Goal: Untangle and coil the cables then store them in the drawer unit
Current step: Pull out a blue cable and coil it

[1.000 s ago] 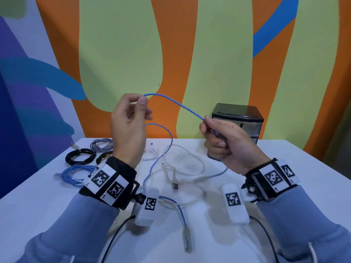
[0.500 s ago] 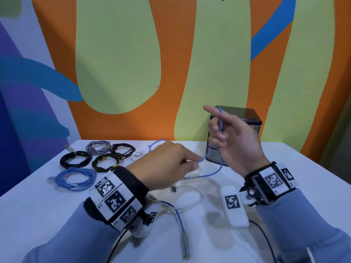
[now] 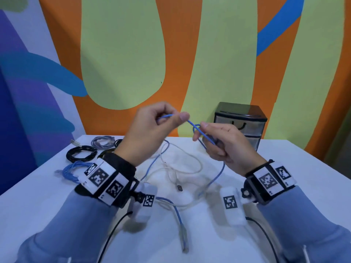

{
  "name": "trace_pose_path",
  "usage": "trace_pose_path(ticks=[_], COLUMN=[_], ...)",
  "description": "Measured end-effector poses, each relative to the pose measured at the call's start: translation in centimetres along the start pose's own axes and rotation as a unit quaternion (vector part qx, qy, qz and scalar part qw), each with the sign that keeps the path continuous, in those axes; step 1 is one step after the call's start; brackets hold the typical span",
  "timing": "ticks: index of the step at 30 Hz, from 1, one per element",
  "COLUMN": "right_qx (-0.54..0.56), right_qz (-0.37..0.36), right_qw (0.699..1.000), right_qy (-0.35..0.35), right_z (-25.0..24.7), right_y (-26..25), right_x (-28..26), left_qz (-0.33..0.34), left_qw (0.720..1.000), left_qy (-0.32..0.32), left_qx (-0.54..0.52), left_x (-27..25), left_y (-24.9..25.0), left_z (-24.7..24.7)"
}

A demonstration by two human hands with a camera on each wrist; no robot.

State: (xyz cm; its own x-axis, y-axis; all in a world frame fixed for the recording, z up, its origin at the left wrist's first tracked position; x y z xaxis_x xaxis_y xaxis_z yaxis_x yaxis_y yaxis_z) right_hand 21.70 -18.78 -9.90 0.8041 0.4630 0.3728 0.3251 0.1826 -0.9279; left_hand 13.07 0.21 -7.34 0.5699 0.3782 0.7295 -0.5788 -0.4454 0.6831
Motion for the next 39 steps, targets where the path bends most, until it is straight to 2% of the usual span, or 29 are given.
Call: trace_pose_path(ticks=[3,6,8,10,12,13,16,19,21,24,26,29,32,34,36,37,39], right_qx=[0.106,0.162,0.194,0.227,0.248,0.257,0.262,0.096,-0.031,-0.108,-0.088,-0.037,0.048,0.135,0.202,0.220,0.249], right_qz=[0.063,0.047,0.028,0.020,0.010,0.003,-0.024,-0.086,-0.114,-0.064,-0.009,0.045,0.097,0.109,0.090,0.075,0.046], right_qw=[0.987,0.980,0.979,0.974,0.966,0.961,0.949,0.970,0.975,0.984,0.993,0.998,0.989,0.977,0.969,0.969,0.967], right_qy=[-0.099,-0.108,-0.061,0.003,0.069,0.101,0.173,0.206,0.190,0.130,0.076,-0.015,-0.104,-0.125,-0.107,-0.087,-0.035], right_z=[0.8,1.7,1.7,1.5,1.2,1.0,0.2,-0.3,-0.1,0.1,0.0,0.0,0.1,-0.1,-0.5,-0.6,-0.7], right_y=[-0.8,-1.2,-1.5,-1.8,-1.7,-1.6,-1.1,-0.9,-0.7,0.0,0.1,-0.6,-1.4,-1.9,-2.4,-2.5,-2.7], right_x=[-0.7,-0.9,-0.9,-0.7,-0.4,-0.3,0.3,0.5,0.3,0.1,0.2,-0.1,-0.8,-1.1,-1.0,-0.9,-0.6], left_qz=[-0.024,-0.002,0.017,0.006,0.001,0.001,0.023,0.010,0.007,-0.005,-0.025,-0.061,-0.092,-0.126,-0.141,-0.141,-0.151], left_qw=[0.997,0.995,0.994,0.983,0.954,0.938,0.915,0.924,0.942,0.971,0.987,0.997,0.994,0.986,0.984,0.988,0.987], left_qy=[0.073,0.080,0.019,-0.117,-0.256,-0.300,-0.343,-0.339,-0.310,-0.232,-0.159,-0.049,0.044,0.097,0.092,0.061,-0.047], left_qx=[0.010,0.052,0.110,0.139,0.157,0.172,0.212,0.179,0.126,0.063,0.013,-0.024,-0.034,-0.055,-0.048,-0.025,0.022], left_x=[0.6,0.5,0.0,-1.1,-2.3,-2.8,-3.6,-3.6,-3.4,-2.6,-1.6,-0.3,0.3,0.6,0.6,0.4,-0.4], left_y=[-1.0,-1.7,-1.9,-1.7,-1.2,-0.8,-0.4,-0.1,0.3,0.9,0.7,-0.5,-1.7,-2.6,-3.2,-3.3,-3.3], left_z=[-0.6,-0.1,0.6,1.8,2.9,3.3,3.6,3.5,3.5,2.9,1.9,0.4,-0.5,-0.9,-0.9,-0.6,0.4])
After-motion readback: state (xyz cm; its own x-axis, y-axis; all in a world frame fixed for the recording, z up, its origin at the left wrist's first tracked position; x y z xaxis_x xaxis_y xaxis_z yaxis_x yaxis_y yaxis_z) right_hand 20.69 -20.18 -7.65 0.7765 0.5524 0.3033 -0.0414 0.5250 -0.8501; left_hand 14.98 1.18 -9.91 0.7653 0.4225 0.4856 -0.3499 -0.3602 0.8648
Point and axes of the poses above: each hand's wrist, its own x-axis towards the middle knuckle, its own z-axis out of the palm, y = z × x, the point moved 2 cm from there along x, towards the middle knuckle, and after that the axes turned 15 degrees about y, right-handed, at the moved point
